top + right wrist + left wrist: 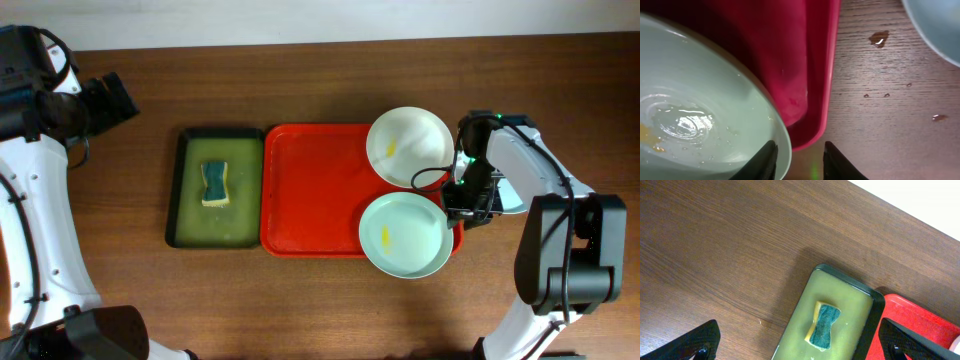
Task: Clean dirty plates on tray and stack at the side
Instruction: 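Move right gripper to the pale green plate rim and grip it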
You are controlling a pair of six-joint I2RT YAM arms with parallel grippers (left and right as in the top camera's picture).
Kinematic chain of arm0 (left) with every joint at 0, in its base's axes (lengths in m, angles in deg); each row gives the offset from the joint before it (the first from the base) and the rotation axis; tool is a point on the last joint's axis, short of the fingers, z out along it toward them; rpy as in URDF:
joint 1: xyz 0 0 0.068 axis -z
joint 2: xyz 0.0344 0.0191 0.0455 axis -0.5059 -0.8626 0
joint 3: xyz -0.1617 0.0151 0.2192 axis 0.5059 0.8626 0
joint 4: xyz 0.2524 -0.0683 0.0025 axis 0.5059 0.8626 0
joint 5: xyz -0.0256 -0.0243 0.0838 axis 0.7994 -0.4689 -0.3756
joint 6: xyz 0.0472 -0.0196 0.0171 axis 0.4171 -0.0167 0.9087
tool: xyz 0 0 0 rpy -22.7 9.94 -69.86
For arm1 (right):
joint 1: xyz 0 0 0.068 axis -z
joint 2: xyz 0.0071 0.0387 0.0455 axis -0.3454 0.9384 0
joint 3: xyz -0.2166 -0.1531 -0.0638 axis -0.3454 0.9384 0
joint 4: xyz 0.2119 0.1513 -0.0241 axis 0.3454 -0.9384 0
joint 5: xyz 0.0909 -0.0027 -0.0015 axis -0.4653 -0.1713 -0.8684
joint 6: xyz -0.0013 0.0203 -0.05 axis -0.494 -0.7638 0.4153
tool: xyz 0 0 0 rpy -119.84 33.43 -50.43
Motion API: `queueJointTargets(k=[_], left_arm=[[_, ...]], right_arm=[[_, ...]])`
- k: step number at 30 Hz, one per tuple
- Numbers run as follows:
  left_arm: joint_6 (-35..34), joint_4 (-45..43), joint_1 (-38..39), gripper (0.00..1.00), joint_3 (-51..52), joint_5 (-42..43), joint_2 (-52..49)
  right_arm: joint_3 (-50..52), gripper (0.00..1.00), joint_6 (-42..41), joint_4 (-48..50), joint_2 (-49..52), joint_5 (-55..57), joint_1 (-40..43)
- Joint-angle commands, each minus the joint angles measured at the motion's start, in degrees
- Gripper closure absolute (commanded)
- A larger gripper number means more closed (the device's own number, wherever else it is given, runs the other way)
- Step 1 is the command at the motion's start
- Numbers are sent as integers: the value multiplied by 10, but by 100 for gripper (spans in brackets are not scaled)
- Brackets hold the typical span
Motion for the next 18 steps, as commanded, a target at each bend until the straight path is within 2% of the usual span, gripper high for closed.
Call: queueJointTargets(k=[1, 4, 5, 6, 8, 10, 11, 13, 15, 18], left_arm=[[-5, 1, -3, 1, -2, 4, 2], [-5, 1, -3, 1, -2, 4, 2], [-5, 1, -3, 1, -2, 4, 2], [-5, 1, -3, 1, -2, 4, 2], [-5, 1, -3, 1, -2, 4, 2], [-5, 1, -3, 1, -2, 4, 2], [-5, 1, -3, 1, -2, 4, 2], [-5, 1, -3, 1, -2, 4, 2], [-5, 1, -3, 1, -2, 4, 2], [-5, 1, -3, 1, -2, 4, 2]], right_arm=[[16, 74, -11, 2, -2, -14, -4], [51, 75, -28, 31, -2, -26, -4], [60, 89, -28, 41, -2, -29, -4], [62, 96, -27, 45, -2, -52, -4], [62, 96, -23, 49, -2, -177, -7], [62, 96, -29, 88, -2, -294, -46], [62, 96, -68, 117, -2, -323, -68], [62, 96, -196, 197, -2, -321, -119], [62, 96, -306, 278, -2, -282, -162], [62, 96, -355, 298, -2, -189, -179]])
